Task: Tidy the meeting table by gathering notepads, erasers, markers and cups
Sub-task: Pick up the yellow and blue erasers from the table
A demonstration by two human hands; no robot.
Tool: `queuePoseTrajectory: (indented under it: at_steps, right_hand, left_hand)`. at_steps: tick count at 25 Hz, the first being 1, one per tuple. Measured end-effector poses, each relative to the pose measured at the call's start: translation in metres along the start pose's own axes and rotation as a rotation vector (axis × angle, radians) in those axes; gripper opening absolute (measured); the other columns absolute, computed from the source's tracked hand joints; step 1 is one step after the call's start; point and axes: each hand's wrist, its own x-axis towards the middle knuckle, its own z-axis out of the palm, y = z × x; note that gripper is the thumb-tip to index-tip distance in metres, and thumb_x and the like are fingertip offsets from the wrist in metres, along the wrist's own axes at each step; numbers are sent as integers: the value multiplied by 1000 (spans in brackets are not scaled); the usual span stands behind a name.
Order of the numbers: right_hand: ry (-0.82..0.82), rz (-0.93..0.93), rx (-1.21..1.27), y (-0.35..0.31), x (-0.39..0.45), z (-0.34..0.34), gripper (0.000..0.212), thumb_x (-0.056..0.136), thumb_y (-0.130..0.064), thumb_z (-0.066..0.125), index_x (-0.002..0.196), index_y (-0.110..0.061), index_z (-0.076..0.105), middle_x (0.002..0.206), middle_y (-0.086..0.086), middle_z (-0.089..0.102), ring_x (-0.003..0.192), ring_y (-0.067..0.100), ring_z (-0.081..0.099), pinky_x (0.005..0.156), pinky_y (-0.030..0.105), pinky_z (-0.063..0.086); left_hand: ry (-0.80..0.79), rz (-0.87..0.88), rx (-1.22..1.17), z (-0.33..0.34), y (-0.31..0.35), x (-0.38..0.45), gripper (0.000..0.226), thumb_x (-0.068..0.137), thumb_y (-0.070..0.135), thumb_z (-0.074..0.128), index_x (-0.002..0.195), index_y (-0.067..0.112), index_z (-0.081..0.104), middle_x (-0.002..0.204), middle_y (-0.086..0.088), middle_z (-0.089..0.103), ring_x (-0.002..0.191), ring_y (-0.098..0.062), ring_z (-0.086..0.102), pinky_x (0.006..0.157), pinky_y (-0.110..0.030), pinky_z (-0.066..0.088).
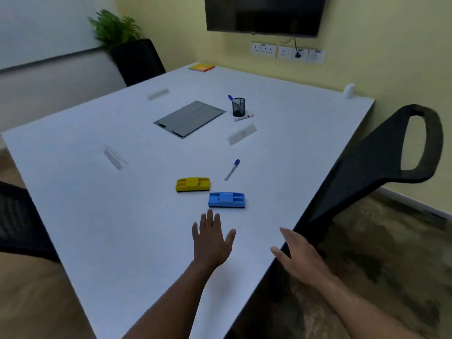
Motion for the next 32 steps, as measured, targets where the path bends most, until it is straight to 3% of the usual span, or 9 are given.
queuePoseTrajectory:
  at_steps: [8, 11, 16, 22, 27, 30, 32]
  right_hand:
    - [-106, -160, 3, -60, 131, 20, 65, 92, -49, 51, 147, -23, 30, 156, -3, 29, 143, 15, 26, 114, 32, 24]
    - [-118, -228, -44, -74, 175, 35, 67, 90, -44, 56, 147, -19, 31, 155, 2, 32, 142, 18, 28, 115, 32, 23]
    - [-191, -311, -150, -80, 233, 68, 80, 90, -41, 56, 153, -18, 12, 162, 6, 5, 149, 22, 5, 119, 35, 5]
    - [-252, -391, -238, -82, 274, 95, 76, 88, -35, 56, 151, -17, 17, 157, 9, 24, 143, 26, 24, 119, 41, 8]
    - [-250, -397, -194, -76, 284, 101, 71, 85, -35, 59, 147, -18, 30, 138, 5, 48, 123, 26, 46, 102, 39, 35]
    - [-244, -370, -215, -75, 280, 99, 70, 85, -38, 59, 147, -18, 31, 132, 4, 52, 115, 26, 49, 93, 38, 39]
    - [-252, -339, -228, -74, 274, 95, 70, 86, -40, 58, 146, -19, 30, 133, 3, 51, 114, 25, 49, 91, 38, 39]
  left_hand:
    - [-38, -165, 93, -32, -56, 96, 75, 97, 53, 37, 155, 14, 10, 164, -6, 0, 151, -24, 0, 121, -46, 4]
    - [-72, -187, 67, -30, -70, 129, 80, 95, 48, 46, 155, 11, 9, 164, -8, 5, 150, -24, 9, 121, -43, 15]
    - [-195, -213, 132, -24, -87, 194, 90, 91, 42, 57, 155, 12, 1, 164, -8, -1, 151, -25, 8, 118, -41, 23]
    - [-138, -152, 213, -8, -99, 261, 94, 87, 26, 63, 155, 16, 0, 164, -6, -3, 151, -28, 2, 118, -44, 17]
    - [-80, -90, 312, 7, -108, 273, 77, 85, 15, 57, 152, 18, 19, 157, -7, 25, 145, -31, 20, 117, -43, 19]
    - [-10, -98, 329, 8, -109, 263, 61, 83, 16, 57, 141, 15, 38, 136, -9, 49, 126, -30, 44, 109, -40, 29]
    - [-23, -155, 249, 8, -109, 247, 54, 83, 19, 58, 135, 13, 43, 125, -10, 54, 113, -31, 53, 99, -40, 36]
